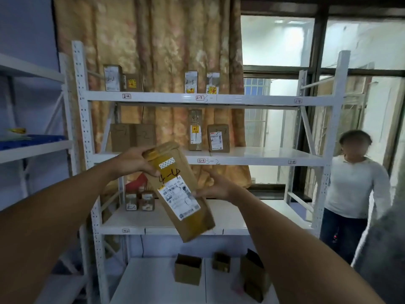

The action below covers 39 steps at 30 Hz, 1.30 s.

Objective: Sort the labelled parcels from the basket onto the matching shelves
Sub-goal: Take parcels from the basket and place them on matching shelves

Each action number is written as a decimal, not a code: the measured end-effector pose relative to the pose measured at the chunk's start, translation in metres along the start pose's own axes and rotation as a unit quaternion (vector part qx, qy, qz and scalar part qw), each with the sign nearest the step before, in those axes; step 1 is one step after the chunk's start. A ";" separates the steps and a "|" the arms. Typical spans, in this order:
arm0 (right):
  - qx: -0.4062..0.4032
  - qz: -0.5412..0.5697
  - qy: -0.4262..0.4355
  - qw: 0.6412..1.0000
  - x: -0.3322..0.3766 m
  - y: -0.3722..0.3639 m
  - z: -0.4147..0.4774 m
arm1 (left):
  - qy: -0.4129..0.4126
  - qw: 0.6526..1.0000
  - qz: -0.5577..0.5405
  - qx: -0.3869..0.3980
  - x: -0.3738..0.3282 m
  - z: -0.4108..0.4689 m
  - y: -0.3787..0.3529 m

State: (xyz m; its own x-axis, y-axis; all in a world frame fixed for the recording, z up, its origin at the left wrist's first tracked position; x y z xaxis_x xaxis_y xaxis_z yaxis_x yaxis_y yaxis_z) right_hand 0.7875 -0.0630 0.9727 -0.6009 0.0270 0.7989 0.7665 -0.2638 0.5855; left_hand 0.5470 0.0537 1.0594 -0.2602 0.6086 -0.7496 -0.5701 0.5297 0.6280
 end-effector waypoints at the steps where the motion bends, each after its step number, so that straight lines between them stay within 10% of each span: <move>1: 0.034 -0.001 -0.014 0.999 0.001 -0.007 0.004 | -0.002 1.000 -0.006 0.027 -0.004 0.000 0.000; 6: 0.130 0.081 -0.025 0.988 0.003 -0.030 -0.004 | -0.001 0.998 -0.043 0.050 -0.008 0.007 0.005; 17: -0.025 0.248 0.018 0.968 0.008 -0.028 -0.005 | 0.034 0.971 -0.238 0.013 0.039 0.010 -0.056; 39: -0.075 0.220 -0.040 0.972 -0.007 -0.009 -0.045 | -0.009 0.946 -0.323 -0.001 0.050 0.037 -0.124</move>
State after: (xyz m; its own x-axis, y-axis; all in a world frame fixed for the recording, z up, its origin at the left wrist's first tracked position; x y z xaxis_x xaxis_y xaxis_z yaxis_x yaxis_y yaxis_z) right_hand 0.7746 -0.1039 0.9556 -0.1979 -0.0470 0.9791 0.9000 -0.4045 0.1625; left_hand 0.6340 0.0403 0.9518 0.1563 0.1684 -0.9733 -0.6069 0.7938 0.0399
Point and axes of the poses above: each hand's wrist, its own z-axis towards the middle knuckle, its own y-axis out of the back of the hand, x = y × z, the point moved 5 cm from there along z, towards the middle knuckle, and after that the axes turned 5 degrees about x, right-handed, at the moved point
